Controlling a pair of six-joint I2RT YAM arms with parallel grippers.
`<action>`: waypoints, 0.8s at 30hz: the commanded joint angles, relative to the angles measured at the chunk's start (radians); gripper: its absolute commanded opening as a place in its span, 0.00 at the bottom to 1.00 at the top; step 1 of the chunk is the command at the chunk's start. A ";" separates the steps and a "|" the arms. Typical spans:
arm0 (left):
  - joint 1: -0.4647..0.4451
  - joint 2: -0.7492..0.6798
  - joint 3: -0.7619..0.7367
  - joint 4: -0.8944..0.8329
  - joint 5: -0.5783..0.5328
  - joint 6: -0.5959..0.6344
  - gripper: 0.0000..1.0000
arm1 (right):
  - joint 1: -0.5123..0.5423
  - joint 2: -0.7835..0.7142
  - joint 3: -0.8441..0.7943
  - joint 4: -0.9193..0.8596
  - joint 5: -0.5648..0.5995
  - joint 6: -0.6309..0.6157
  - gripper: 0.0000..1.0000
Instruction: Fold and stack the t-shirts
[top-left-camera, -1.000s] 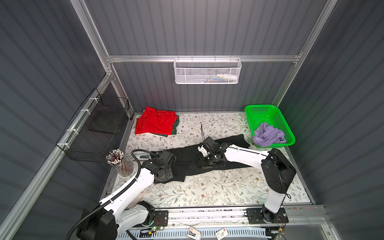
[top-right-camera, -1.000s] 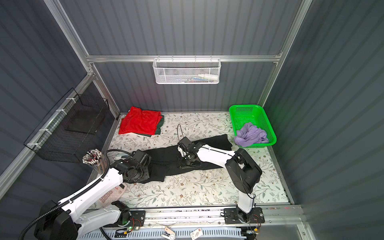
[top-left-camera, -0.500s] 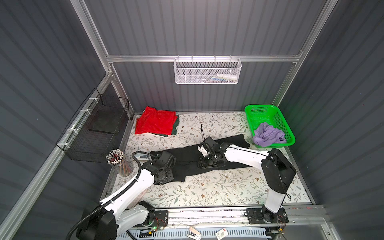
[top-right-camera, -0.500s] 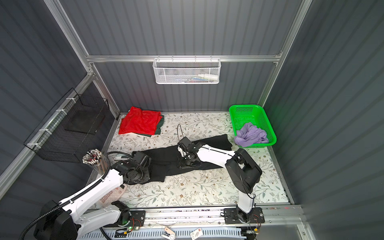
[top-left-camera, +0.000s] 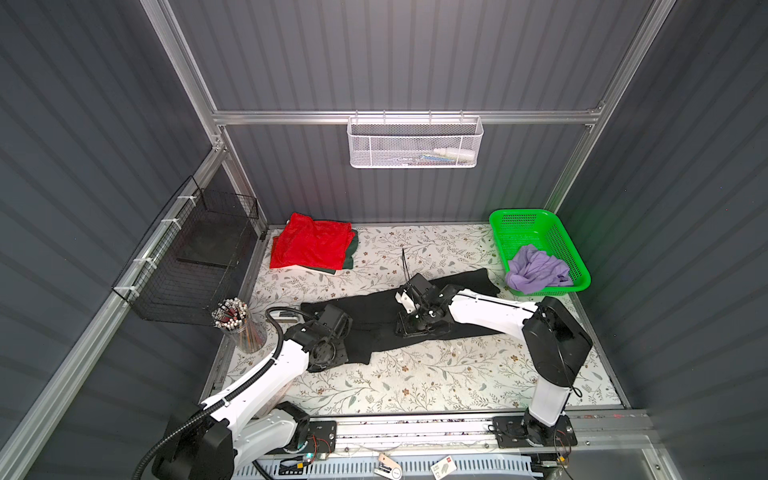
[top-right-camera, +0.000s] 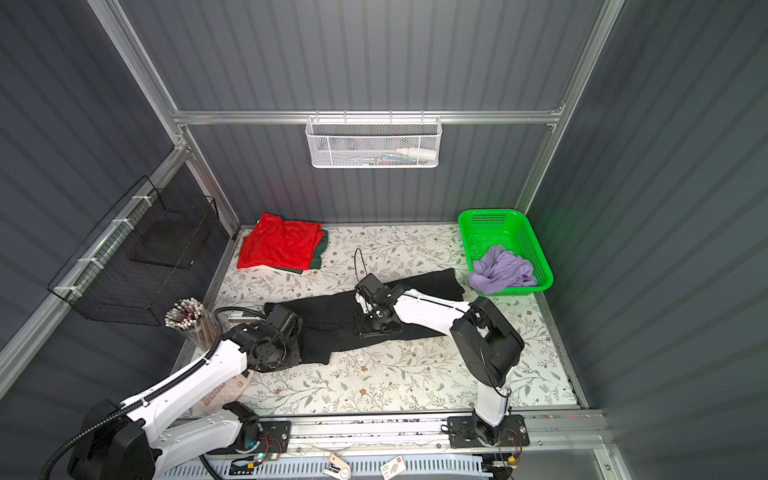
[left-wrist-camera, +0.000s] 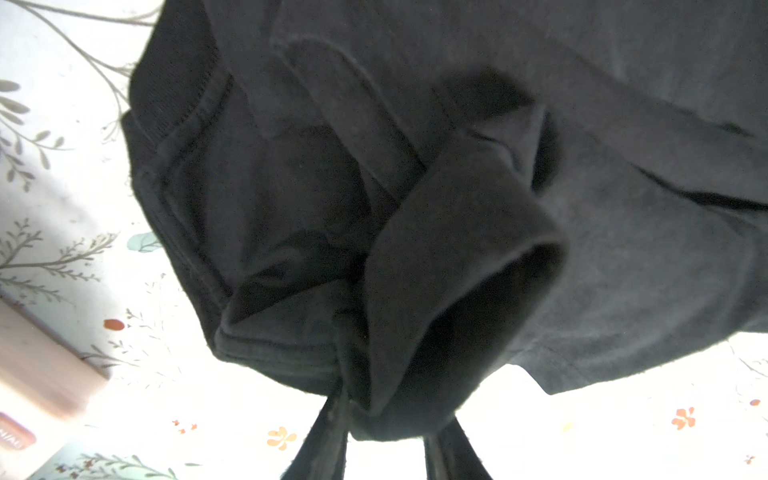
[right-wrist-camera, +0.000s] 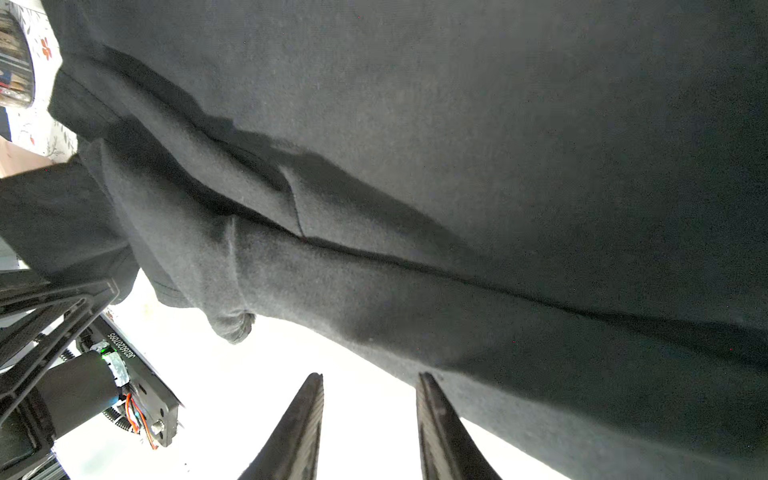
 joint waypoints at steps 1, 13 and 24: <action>0.008 0.009 -0.016 0.007 0.002 -0.005 0.29 | -0.007 0.021 0.009 -0.022 -0.014 -0.001 0.39; 0.008 0.019 0.017 -0.017 -0.015 -0.016 0.04 | -0.014 0.023 0.006 -0.019 -0.014 0.004 0.39; 0.008 -0.030 0.074 -0.071 -0.017 -0.018 0.08 | -0.017 0.029 0.002 -0.013 -0.020 0.006 0.39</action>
